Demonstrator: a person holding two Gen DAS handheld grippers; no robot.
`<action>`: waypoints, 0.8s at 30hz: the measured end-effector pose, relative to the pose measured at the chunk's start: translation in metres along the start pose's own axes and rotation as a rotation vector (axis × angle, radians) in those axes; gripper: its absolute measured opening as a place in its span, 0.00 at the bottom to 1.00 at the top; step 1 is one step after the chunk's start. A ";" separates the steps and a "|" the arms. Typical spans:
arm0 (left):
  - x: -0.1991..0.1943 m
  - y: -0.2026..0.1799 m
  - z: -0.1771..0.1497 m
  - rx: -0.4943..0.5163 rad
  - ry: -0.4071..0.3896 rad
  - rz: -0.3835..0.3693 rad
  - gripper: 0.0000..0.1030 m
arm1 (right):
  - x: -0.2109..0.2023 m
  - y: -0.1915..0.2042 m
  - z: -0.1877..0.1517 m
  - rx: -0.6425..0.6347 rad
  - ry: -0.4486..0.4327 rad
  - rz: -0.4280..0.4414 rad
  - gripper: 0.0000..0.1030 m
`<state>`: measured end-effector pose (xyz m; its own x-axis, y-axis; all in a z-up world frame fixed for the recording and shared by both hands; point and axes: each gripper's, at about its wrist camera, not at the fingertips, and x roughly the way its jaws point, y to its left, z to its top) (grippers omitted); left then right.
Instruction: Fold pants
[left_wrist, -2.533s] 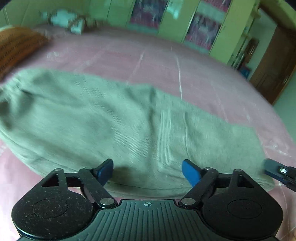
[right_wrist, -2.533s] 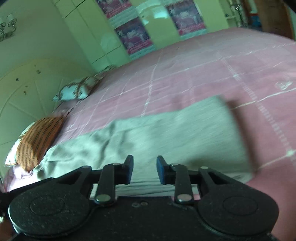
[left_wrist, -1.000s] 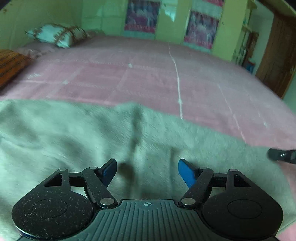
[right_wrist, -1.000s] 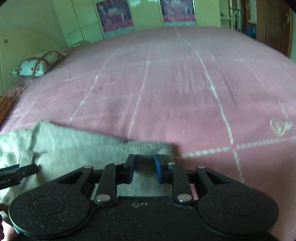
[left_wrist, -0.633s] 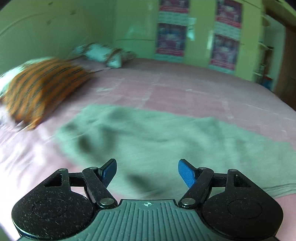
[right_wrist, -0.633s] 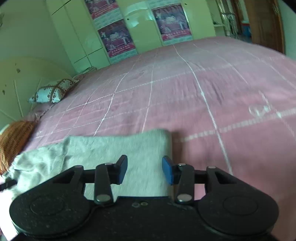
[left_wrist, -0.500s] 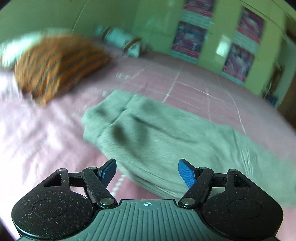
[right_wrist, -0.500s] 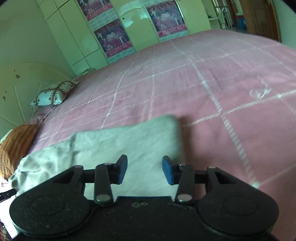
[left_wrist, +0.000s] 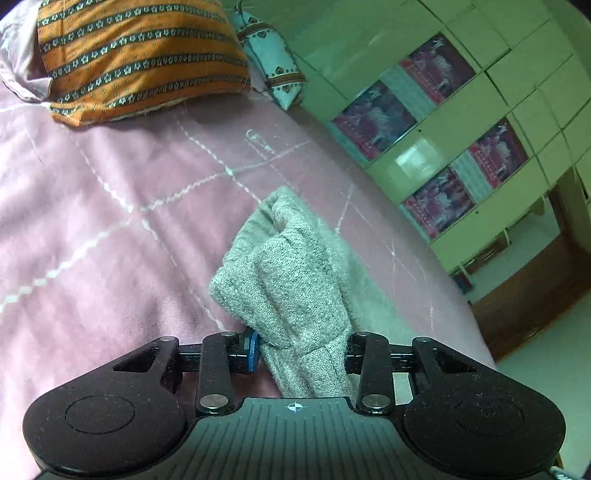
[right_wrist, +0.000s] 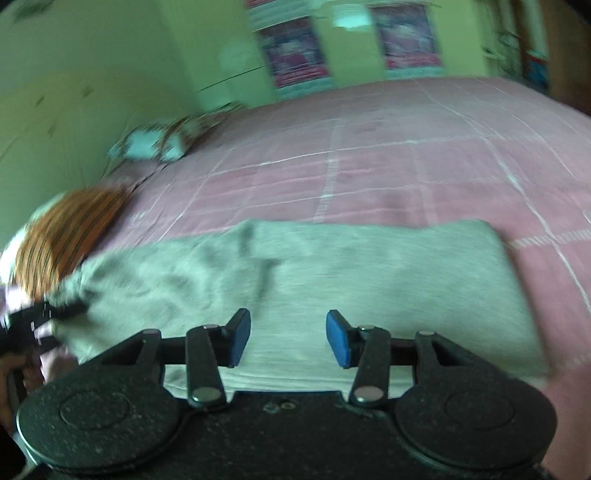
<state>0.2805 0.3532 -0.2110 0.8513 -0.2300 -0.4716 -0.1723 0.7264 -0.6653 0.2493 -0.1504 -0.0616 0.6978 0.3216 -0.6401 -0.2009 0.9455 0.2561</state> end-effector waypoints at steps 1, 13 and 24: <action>-0.001 0.000 0.002 0.006 0.006 -0.001 0.36 | 0.007 0.012 -0.001 -0.044 0.005 0.005 0.40; -0.032 -0.121 0.005 0.293 -0.108 -0.007 0.35 | 0.012 0.002 -0.008 -0.008 -0.043 -0.059 0.57; 0.049 -0.349 -0.114 0.558 0.081 -0.214 0.37 | -0.061 -0.157 -0.022 0.436 -0.162 -0.116 0.57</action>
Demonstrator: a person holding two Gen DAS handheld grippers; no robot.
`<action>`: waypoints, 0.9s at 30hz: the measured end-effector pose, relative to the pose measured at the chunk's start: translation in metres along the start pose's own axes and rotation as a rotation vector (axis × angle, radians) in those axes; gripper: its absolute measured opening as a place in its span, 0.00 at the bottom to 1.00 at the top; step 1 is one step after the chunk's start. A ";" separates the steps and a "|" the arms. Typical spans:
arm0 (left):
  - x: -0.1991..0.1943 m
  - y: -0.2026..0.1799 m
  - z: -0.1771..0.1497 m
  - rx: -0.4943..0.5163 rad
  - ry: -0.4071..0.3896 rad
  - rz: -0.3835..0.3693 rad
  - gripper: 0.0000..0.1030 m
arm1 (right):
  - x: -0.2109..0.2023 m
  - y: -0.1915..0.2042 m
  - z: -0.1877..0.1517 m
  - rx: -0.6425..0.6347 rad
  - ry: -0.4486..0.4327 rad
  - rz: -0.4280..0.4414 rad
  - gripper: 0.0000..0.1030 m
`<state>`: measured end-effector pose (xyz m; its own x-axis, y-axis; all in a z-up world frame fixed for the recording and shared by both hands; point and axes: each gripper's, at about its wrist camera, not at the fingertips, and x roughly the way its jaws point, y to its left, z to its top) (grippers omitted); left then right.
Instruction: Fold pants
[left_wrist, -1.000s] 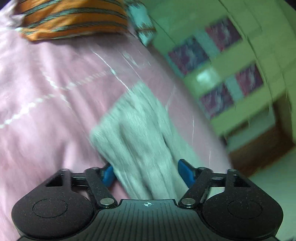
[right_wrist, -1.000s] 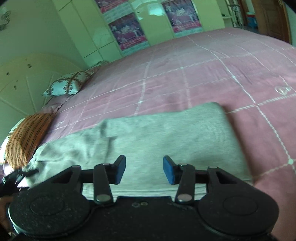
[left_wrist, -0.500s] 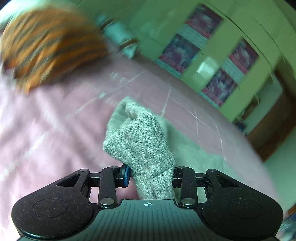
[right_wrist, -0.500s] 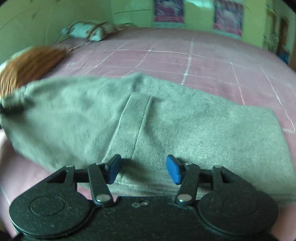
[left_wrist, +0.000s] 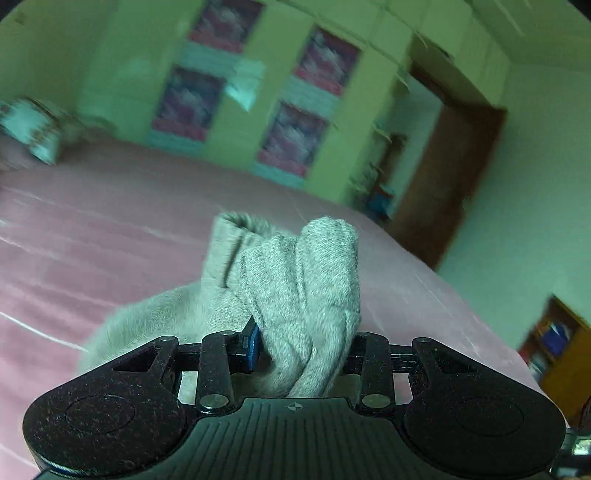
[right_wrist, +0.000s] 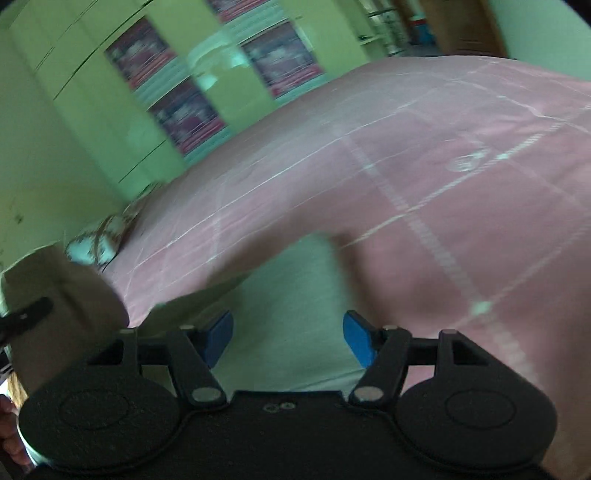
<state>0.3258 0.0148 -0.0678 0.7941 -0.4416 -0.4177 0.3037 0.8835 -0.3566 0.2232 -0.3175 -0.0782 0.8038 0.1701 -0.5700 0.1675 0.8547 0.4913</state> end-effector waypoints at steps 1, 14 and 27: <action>0.018 -0.026 -0.013 0.014 0.048 -0.007 0.47 | -0.004 -0.013 0.002 0.012 -0.002 -0.008 0.57; -0.026 -0.022 -0.054 0.020 0.068 0.123 0.93 | -0.009 -0.063 0.013 0.135 0.028 0.130 0.57; -0.073 0.083 -0.105 -0.065 0.092 0.284 0.93 | 0.068 -0.019 -0.012 0.319 0.185 0.216 0.61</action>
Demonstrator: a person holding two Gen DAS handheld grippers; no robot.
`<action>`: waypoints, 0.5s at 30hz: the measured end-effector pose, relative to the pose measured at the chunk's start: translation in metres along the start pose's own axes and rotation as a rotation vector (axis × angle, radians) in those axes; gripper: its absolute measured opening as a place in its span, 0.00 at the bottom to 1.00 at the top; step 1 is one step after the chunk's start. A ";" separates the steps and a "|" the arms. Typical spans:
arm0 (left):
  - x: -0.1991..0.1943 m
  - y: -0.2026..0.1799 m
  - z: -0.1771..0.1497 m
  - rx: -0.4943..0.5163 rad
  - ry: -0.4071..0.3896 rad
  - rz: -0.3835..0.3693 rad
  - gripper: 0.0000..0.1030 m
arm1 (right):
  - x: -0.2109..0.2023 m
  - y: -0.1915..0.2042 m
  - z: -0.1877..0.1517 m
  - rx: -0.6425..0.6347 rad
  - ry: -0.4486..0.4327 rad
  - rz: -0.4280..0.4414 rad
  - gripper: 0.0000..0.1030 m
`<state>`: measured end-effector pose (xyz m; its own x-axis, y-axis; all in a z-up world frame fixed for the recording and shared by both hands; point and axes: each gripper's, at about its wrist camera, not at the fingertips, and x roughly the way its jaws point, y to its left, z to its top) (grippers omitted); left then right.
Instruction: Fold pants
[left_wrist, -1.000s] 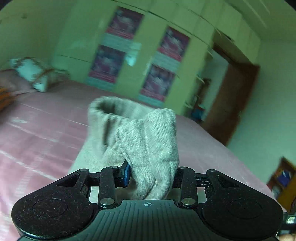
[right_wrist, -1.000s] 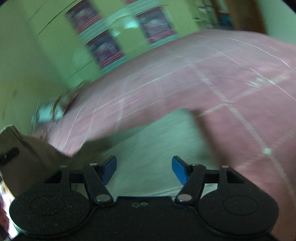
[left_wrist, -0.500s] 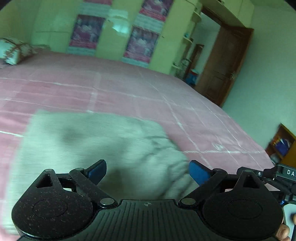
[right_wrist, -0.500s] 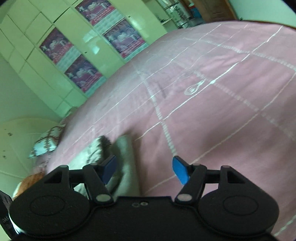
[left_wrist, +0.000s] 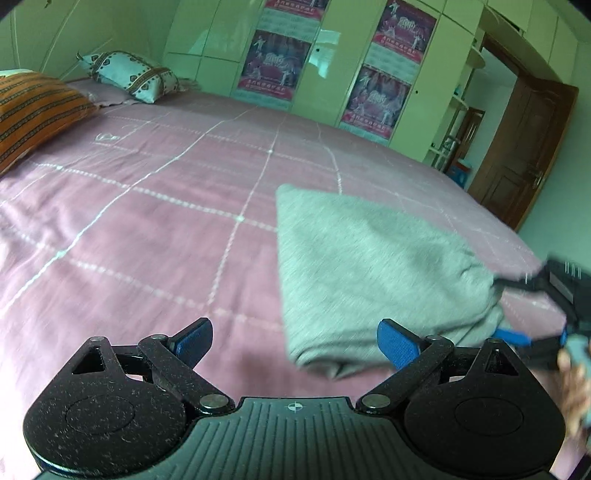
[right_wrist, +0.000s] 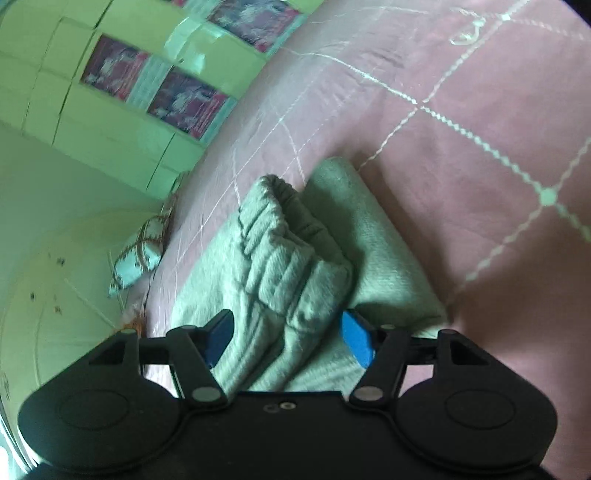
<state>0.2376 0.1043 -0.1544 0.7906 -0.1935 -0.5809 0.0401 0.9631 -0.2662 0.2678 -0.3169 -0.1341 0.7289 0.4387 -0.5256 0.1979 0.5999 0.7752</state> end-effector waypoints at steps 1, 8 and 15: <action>0.001 0.000 -0.002 0.011 0.006 -0.003 0.93 | 0.002 0.002 -0.001 0.015 -0.004 0.003 0.68; 0.010 -0.010 -0.008 0.091 0.059 -0.016 0.93 | 0.036 0.043 -0.014 -0.182 -0.003 -0.186 0.48; 0.028 -0.012 -0.009 0.071 0.078 0.000 0.93 | 0.035 0.042 -0.003 -0.122 0.024 -0.132 0.36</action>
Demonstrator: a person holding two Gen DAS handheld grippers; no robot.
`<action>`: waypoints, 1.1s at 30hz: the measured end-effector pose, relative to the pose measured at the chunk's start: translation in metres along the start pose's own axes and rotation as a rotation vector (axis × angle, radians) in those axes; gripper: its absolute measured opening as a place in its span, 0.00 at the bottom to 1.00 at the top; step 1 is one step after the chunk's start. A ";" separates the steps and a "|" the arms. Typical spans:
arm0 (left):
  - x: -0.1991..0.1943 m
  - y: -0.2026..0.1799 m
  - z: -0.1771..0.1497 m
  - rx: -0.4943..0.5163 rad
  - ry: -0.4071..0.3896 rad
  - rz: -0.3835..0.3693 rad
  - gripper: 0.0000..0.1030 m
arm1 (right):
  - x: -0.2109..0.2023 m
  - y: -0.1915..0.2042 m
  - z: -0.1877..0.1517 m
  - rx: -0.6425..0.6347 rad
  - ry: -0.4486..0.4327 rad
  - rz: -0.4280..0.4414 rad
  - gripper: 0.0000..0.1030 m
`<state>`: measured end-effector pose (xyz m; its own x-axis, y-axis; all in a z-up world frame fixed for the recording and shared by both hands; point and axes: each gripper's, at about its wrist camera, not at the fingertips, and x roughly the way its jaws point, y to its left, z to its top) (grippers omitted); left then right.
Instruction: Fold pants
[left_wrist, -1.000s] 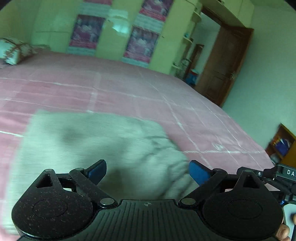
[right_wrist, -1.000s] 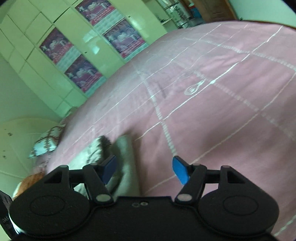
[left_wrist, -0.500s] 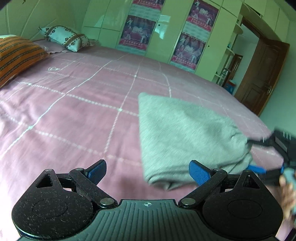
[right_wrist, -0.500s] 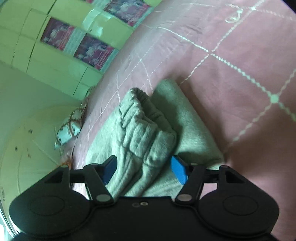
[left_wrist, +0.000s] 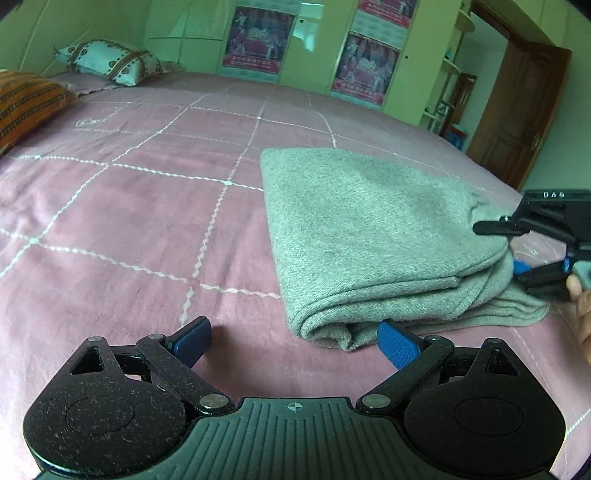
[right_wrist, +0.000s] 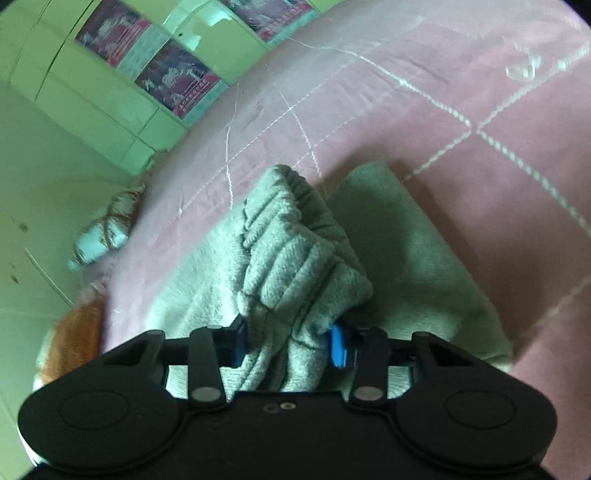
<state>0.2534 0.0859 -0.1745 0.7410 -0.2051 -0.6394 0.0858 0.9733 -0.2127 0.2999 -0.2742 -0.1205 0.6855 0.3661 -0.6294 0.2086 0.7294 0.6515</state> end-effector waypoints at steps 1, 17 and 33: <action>-0.001 -0.001 -0.002 0.003 -0.004 0.003 0.93 | 0.004 -0.007 0.001 0.050 0.015 0.015 0.39; 0.009 -0.003 -0.004 -0.032 -0.036 0.052 0.93 | -0.043 0.078 0.007 -0.174 -0.075 0.144 0.24; 0.005 0.012 -0.006 -0.135 -0.096 0.051 0.93 | -0.037 -0.048 0.001 0.097 -0.063 -0.024 0.26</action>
<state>0.2538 0.0957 -0.1845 0.8029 -0.1388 -0.5797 -0.0390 0.9582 -0.2835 0.2657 -0.3238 -0.1285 0.7212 0.3097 -0.6197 0.2901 0.6773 0.6761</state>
